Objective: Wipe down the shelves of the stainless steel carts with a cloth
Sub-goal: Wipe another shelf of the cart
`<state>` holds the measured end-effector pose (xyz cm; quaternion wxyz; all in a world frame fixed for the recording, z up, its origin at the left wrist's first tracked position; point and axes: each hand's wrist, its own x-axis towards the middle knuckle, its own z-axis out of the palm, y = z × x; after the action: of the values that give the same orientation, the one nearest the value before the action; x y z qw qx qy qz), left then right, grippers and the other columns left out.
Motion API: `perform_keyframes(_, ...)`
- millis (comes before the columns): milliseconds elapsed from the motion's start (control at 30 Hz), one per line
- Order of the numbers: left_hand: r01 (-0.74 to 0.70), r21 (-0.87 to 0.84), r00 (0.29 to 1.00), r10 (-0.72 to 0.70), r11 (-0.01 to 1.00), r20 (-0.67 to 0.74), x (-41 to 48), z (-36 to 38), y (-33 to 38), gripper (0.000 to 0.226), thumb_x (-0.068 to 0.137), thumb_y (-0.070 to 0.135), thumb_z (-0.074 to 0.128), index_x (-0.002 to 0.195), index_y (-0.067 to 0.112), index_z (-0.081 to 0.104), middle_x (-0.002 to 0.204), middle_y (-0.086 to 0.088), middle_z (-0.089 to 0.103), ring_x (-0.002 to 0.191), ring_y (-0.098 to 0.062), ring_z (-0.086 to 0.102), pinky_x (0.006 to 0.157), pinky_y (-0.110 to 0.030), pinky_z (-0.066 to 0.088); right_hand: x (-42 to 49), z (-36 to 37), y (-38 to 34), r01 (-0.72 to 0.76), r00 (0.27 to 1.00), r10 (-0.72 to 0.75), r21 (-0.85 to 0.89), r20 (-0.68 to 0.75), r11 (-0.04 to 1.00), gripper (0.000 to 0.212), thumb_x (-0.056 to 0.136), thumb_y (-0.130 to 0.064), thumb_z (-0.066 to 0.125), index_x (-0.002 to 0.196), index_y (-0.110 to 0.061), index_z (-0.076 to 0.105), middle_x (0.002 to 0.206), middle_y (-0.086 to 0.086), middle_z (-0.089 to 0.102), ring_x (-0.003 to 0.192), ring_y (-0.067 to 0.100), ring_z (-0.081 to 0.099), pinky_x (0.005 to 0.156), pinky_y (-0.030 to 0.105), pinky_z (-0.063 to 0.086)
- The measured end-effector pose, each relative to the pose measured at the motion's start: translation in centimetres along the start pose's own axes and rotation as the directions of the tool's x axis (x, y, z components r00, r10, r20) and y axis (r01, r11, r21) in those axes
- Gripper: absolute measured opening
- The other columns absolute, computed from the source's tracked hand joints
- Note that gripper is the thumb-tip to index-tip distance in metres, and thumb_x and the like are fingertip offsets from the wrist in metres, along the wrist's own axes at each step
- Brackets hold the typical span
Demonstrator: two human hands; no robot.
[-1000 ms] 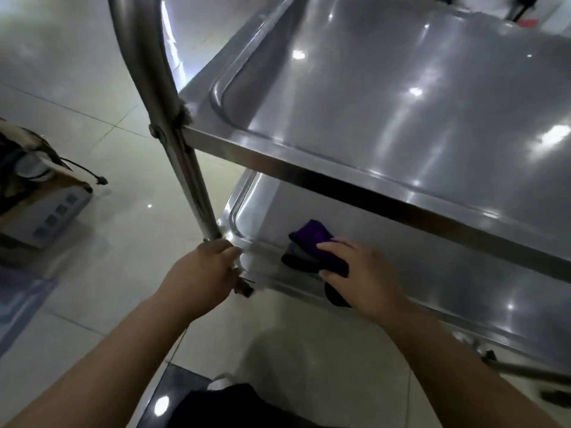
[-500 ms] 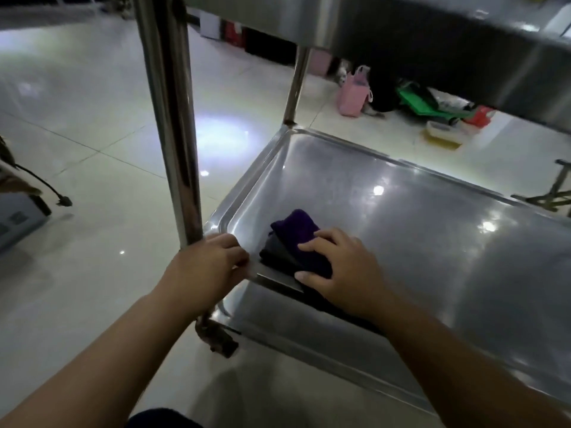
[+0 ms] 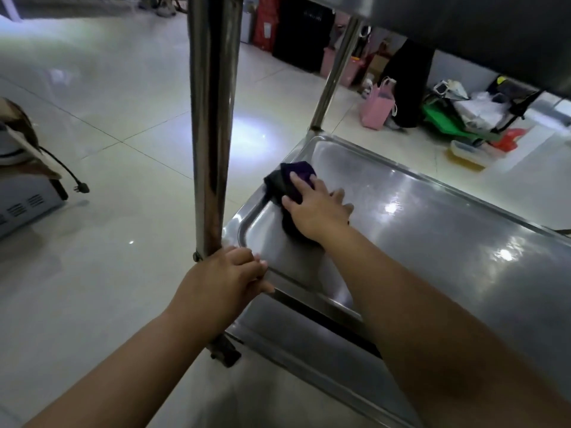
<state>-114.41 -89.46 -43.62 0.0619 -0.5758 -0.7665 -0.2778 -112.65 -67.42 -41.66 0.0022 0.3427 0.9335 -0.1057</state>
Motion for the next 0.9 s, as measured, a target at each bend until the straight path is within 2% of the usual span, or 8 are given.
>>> perform_keyframes(100, 0.007, 0.026, 1.000, -0.007, 1.000, -0.004, -0.3, 0.3, 0.1, 0.025, 0.076, 0.032, 0.073, 0.090, 0.012, 0.075, 0.086, -0.002, 0.071, 0.078, -0.020, 0.068, 0.059, -0.034, 0.058, -2.7, 1.5, -1.0, 0.356, 0.934, -0.356, -0.035, -0.008, 0.934, 0.054, 0.086, -0.064, 0.028, 0.136, -0.062, 0.007, 0.154, -0.014, 0.015, 0.122, 0.026, 0.022, 0.093, 0.046, 0.022)
perform_keyframes(200, -0.004, 0.043, 0.999, 0.006, 0.999, -0.034, -0.5, 0.3, 0.4, 0.025, 0.071, 0.028, 0.078, 0.090, 0.011, 0.075, 0.089, -0.002, 0.072, 0.077, -0.020, 0.068, 0.059, -0.030, 0.057, -3.0, 0.6, 2.4, 0.445, 0.896, -0.444, 0.026, -0.014, 0.895, 0.052, 0.082, -0.068, 0.032, 0.130, -0.070, 0.013, 0.150, -0.024, 0.020, 0.116, 0.020, 0.028, 0.089, 0.038, 0.023)
perform_keyframes(300, -0.019, 0.035, 0.999, 0.021, 0.999, -0.041, -0.5, 0.5, 0.4, 0.026, 0.074, 0.024, 0.076, 0.096, 0.010, 0.074, 0.092, -0.004, 0.071, 0.081, -0.022, 0.068, 0.064, -0.029, 0.057, -0.2, -1.1, 5.9, 0.067, 0.997, -0.067, 0.006, -0.026, 0.998, 0.052, 0.087, -0.063, 0.040, 0.134, -0.064, 0.019, 0.152, -0.019, 0.021, 0.125, 0.029, 0.028, 0.098, 0.045, 0.025)
perform_keyframes(400, -0.030, 0.022, 0.999, 0.030, 0.999, -0.036, -0.7, 0.5, 0.2, 0.025, 0.078, 0.018, 0.073, 0.101, 0.008, 0.072, 0.096, -0.006, 0.070, 0.084, -0.024, 0.067, 0.066, -0.035, 0.058, 0.9, -0.9, 4.2, -0.185, 0.982, 0.185, 0.009, -0.047, 0.983, 0.054, 0.090, -0.059, 0.036, 0.140, -0.055, 0.018, 0.155, -0.012, 0.016, 0.133, 0.039, 0.018, 0.103, 0.053, 0.019)
perform_keyframes(500, -0.022, 0.024, 0.996, 0.024, 0.999, -0.081, -1.1, 0.7, 0.0, 0.025, 0.075, 0.013, 0.076, 0.098, 0.004, 0.072, 0.097, -0.009, 0.070, 0.087, -0.028, 0.068, 0.065, -0.040, 0.058, -1.4, 0.8, 0.1, 0.071, 0.997, -0.071, 0.011, -0.037, 0.997, 0.055, 0.086, -0.063, 0.032, 0.137, -0.060, 0.014, 0.154, -0.014, 0.017, 0.128, 0.033, 0.022, 0.099, 0.051, 0.022)
perform_keyframes(667, -0.067, 0.078, 0.974, 0.083, 0.995, -0.211, -2.0, 1.3, 0.3, 0.019, 0.080, 0.023, 0.067, 0.086, 0.006, 0.074, 0.090, -0.009, 0.072, 0.082, -0.026, 0.069, 0.059, -0.034, 0.058, -7.2, 1.3, 2.5, 0.479, 0.874, -0.485, 0.132, 0.021, 0.868, 0.049, 0.080, -0.070, 0.030, 0.126, -0.075, 0.010, 0.149, -0.026, 0.022, 0.111, 0.007, 0.022, 0.092, 0.036, 0.023)
perform_keyframes(800, -0.088, 0.078, 0.969, 0.104, 0.993, -0.223, -1.8, 1.2, 0.6, 0.027, 0.085, 0.029, 0.055, 0.084, 0.010, 0.074, 0.087, -0.005, 0.071, 0.080, -0.022, 0.069, 0.063, -0.032, 0.058, -6.6, -1.6, 11.6, -0.012, 1.000, 0.012, 0.082, 0.006, 0.997, 0.048, 0.089, -0.061, 0.041, 0.131, -0.068, 0.018, 0.152, -0.017, 0.021, 0.125, 0.028, 0.029, 0.100, 0.046, 0.027)
perform_keyframes(900, -0.086, 0.112, 0.982, 0.103, 0.990, -0.157, -1.0, 0.8, 0.9, 0.027, 0.085, 0.034, 0.060, 0.076, 0.013, 0.073, 0.079, -0.002, 0.070, 0.070, -0.019, 0.067, 0.058, -0.027, 0.053, -6.5, -1.5, 12.4, -0.384, 0.918, 0.386, 0.042, -0.095, 0.923, 0.053, 0.089, -0.062, 0.035, 0.139, -0.058, 0.017, 0.154, -0.011, 0.018, 0.125, 0.037, 0.026, 0.096, 0.048, 0.025)
